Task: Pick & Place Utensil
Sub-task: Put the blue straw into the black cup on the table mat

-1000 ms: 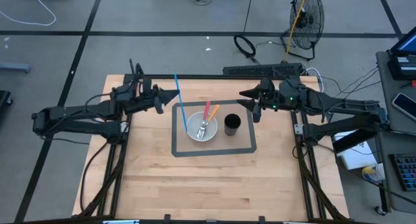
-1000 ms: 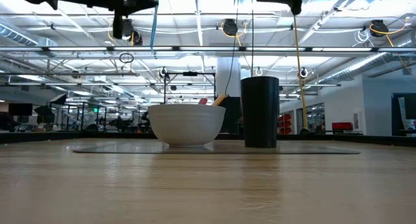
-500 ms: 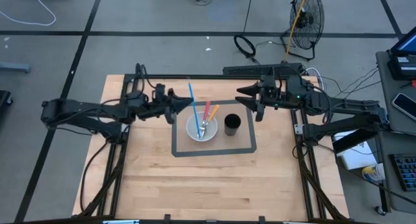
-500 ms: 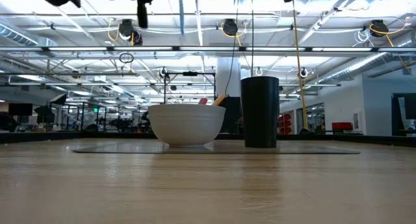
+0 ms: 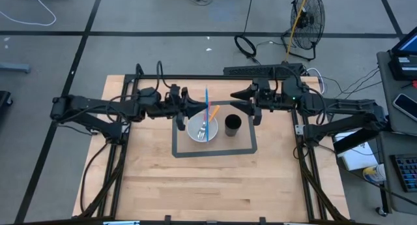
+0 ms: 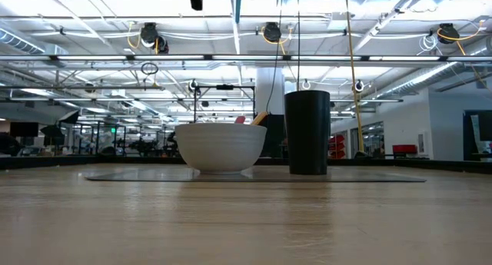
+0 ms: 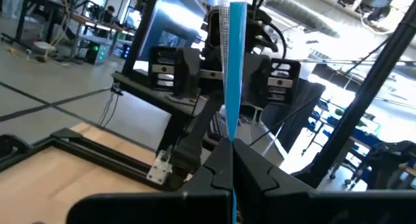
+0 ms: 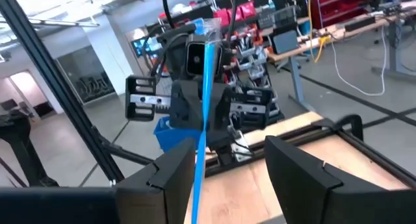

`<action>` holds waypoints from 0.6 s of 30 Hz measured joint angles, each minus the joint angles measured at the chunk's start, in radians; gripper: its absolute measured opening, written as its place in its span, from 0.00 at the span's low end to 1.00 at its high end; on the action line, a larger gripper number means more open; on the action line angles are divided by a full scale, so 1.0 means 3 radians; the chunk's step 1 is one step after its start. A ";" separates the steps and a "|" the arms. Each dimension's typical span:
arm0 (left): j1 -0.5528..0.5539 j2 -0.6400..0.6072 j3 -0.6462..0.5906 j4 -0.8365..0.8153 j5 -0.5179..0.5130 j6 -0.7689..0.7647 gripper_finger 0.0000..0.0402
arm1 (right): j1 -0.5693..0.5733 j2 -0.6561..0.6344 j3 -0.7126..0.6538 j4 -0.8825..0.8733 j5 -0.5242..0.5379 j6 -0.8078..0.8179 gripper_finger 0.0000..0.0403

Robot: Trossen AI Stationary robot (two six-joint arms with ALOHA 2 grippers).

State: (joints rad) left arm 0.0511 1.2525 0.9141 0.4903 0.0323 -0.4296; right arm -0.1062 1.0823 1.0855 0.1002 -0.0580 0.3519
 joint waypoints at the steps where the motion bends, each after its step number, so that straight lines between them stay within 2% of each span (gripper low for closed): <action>1: -0.0009 0.0015 0.0019 -0.0004 0.0003 0.0007 0.00 | 0.0007 0.0010 0.0000 0.0032 -0.0001 0.0001 0.45; 13: -0.0125 0.0023 0.0035 -0.0003 -0.0023 0.0027 0.00 | 0.0011 0.0144 0.0000 0.0421 -0.0190 0.0008 0.52; 18: -0.0157 0.0023 0.0035 0.0025 -0.0025 0.0029 0.00 | 0.0010 0.0336 0.0000 0.0672 -0.0524 0.0142 0.54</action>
State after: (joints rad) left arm 0.0040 1.2594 0.9245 0.4978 0.0250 -0.4208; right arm -0.1032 1.1832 1.0855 0.3017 -0.2151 0.3945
